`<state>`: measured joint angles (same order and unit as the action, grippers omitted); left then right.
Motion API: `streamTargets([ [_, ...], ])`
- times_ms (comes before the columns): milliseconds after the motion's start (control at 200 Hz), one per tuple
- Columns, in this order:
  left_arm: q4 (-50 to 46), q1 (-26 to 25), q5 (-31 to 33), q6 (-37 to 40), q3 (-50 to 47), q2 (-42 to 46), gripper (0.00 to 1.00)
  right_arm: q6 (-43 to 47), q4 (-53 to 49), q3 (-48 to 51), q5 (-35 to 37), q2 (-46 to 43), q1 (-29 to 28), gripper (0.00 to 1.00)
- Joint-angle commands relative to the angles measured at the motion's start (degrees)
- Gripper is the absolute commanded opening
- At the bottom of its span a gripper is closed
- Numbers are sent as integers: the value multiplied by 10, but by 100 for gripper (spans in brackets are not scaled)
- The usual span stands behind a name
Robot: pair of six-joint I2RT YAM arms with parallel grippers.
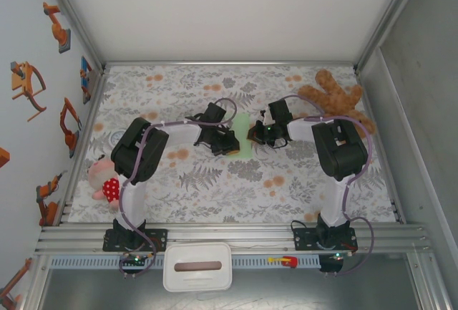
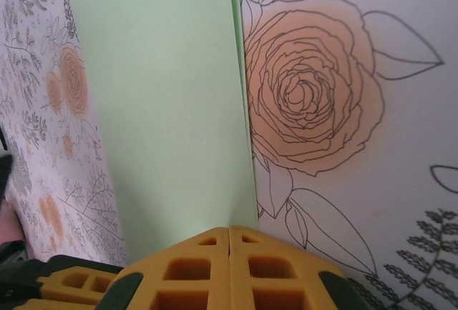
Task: Fold a paper plane with a square sheet of paper (pick it up from the middle)
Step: First fold the square sheet of paper in half at the center of the table.
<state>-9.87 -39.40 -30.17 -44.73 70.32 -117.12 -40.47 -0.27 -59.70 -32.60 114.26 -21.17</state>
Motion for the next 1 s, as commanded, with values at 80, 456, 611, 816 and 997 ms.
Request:
streamTargets([
  [80, -58, 2, 14, 13, -73, 39, 13, 4, -168, 81, 192, 105, -2, 0],
  [456, -57, 34, 61, 16, -180, 194, 15, -4, -160, 69, 148, 51, -40, 0],
  [611, 14, 50, 91, -22, -192, 227, 23, -16, -162, 32, 143, 26, -68, 0],
  [816, 152, 57, 71, -83, -173, 180, 36, -45, -118, -12, 96, 11, -89, 0],
  [997, 204, 63, 77, -117, -162, 135, 37, -55, -105, -19, 95, -70, -89, 0],
])
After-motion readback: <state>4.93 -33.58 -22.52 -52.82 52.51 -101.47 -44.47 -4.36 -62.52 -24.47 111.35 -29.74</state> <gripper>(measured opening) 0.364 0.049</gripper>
